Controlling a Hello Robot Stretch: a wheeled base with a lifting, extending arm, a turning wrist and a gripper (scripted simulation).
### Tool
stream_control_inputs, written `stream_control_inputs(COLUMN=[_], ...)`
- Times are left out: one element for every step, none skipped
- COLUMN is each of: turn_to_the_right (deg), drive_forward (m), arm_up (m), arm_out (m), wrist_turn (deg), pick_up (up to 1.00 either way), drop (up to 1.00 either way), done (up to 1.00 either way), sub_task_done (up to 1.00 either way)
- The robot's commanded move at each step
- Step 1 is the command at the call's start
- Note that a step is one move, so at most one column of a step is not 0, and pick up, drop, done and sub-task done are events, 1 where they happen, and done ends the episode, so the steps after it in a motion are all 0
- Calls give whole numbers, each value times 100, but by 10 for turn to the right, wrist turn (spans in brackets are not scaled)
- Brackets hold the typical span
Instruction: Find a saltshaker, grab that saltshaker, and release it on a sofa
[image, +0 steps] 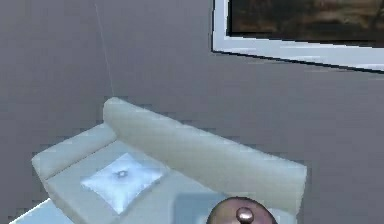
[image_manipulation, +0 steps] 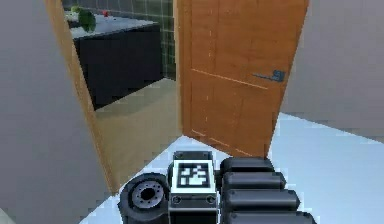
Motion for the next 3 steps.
stream_control_inputs(turn_to_the_right=[-450,-450,-240], drive_forward=[0,0,0], arm_up=[0,0,0], arm_out=[0,0,0], wrist_turn=[0,0,0], pick_up=[0,0,0], drop=[0,0,0], done=[0,0,0], sub_task_done=[0,0,0])
